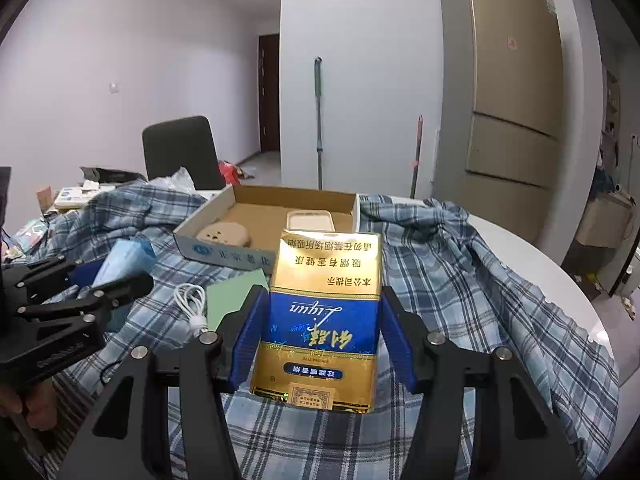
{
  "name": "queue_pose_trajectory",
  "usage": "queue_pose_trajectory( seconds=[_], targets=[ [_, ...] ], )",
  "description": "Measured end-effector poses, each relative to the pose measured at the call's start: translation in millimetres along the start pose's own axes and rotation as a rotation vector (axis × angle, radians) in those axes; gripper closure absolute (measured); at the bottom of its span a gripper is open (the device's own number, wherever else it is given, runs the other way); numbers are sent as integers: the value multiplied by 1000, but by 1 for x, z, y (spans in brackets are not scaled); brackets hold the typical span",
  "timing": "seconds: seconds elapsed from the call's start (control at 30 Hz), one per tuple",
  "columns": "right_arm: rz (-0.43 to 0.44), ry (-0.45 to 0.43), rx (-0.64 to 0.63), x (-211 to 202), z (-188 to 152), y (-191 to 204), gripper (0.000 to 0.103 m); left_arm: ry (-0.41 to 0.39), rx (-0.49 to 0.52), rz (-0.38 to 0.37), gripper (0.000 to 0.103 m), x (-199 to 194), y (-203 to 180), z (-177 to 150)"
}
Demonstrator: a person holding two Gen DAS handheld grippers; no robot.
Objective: Organize soft objects
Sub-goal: 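Lower the wipe pack into the box with the left gripper while the right lowers the cigarette box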
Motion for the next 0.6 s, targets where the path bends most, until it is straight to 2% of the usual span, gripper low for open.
queue_pose_trajectory(
  seconds=[0.2, 0.33, 0.47, 0.6],
  targets=[
    [-14, -86, 45, -17, 8, -3, 48, -113, -33, -15, 63, -19, 7, 15],
    [-43, -167, 63, -20, 18, 1, 48, -198, 36, 3, 63, -21, 2, 22],
    [-18, -197, 90, -4, 30, 1, 48, -193, 59, -15, 63, -8, 1, 31],
    [-51, -267, 56, 13, 47, 5, 48, -223, 43, -12, 63, 4, 8, 46]
  ],
)
Point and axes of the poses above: each gripper's, at about its wrist camera, not at the fingertips, and x roughly the way its jaws point, y to its left, z to its top, the point moved 3 cm from there along x, roughly the way its jaws point, and after that the axes turned 7 degrees about -x, right-handed, at the moved point
